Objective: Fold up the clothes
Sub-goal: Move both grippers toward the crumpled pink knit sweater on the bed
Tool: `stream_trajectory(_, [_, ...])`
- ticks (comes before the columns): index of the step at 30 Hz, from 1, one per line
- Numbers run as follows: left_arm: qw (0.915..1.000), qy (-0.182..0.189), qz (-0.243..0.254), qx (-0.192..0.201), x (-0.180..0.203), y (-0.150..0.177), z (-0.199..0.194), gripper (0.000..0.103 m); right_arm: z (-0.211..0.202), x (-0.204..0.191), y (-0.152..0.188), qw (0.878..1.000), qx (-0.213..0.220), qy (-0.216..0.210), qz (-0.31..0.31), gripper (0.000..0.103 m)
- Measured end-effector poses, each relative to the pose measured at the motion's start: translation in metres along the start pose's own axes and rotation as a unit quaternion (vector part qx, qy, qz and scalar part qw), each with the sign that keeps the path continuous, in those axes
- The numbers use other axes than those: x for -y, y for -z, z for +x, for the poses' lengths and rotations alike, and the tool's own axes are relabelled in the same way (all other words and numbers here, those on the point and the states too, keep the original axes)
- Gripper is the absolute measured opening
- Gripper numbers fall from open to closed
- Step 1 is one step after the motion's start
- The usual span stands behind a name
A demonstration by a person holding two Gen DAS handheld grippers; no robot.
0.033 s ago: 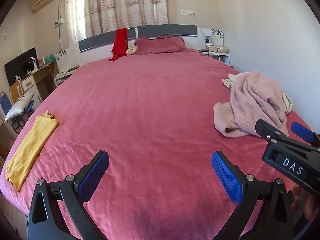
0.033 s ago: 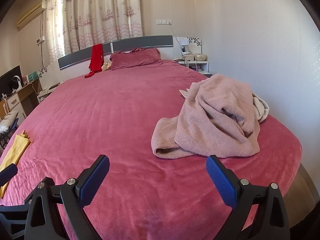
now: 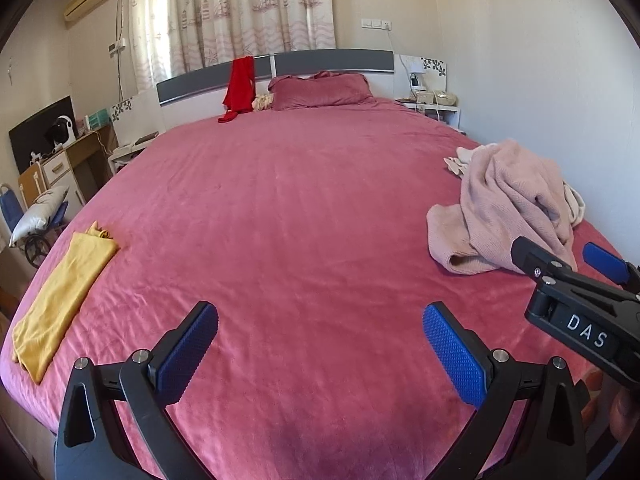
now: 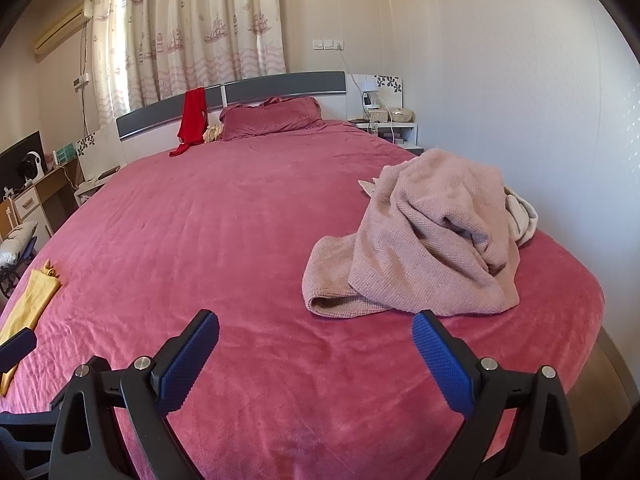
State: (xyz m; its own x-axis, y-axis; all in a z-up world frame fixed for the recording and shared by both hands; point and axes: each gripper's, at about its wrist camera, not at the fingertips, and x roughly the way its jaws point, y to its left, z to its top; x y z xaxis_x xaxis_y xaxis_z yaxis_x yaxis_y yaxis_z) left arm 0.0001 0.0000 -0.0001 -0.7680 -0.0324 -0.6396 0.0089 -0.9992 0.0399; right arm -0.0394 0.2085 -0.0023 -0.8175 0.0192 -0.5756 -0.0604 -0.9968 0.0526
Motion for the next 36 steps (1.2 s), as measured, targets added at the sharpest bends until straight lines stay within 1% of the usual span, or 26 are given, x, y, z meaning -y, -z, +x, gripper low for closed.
stream_trajectory(7, [0.9999, 0.002, -0.014, 0.009, 0.000, 0.001, 0.000, 0.103, -0.001, 0.003, 0.000, 1.000, 0.000, -0.003, 0.008, 0.099])
stream_trajectory(12, [0.9996, 0.007, -0.027, -0.001, -0.007, 0.002, 0.001, 0.103, -0.003, 0.004, 0.000, 1.000, 0.001, -0.001, 0.009, 0.099])
stream_trajectory(23, [0.9995, 0.005, -0.029, -0.008, -0.009, 0.004, 0.004, 0.103, -0.005, 0.006, -0.001, 1.000, 0.005, 0.014, 0.004, 0.100])
stream_trajectory(36, [0.9994, 0.002, -0.030, -0.015, -0.008, 0.006, 0.007, 0.103, -0.002, 0.009, -0.002, 1.000, -0.001, 0.014, 0.008, 0.100])
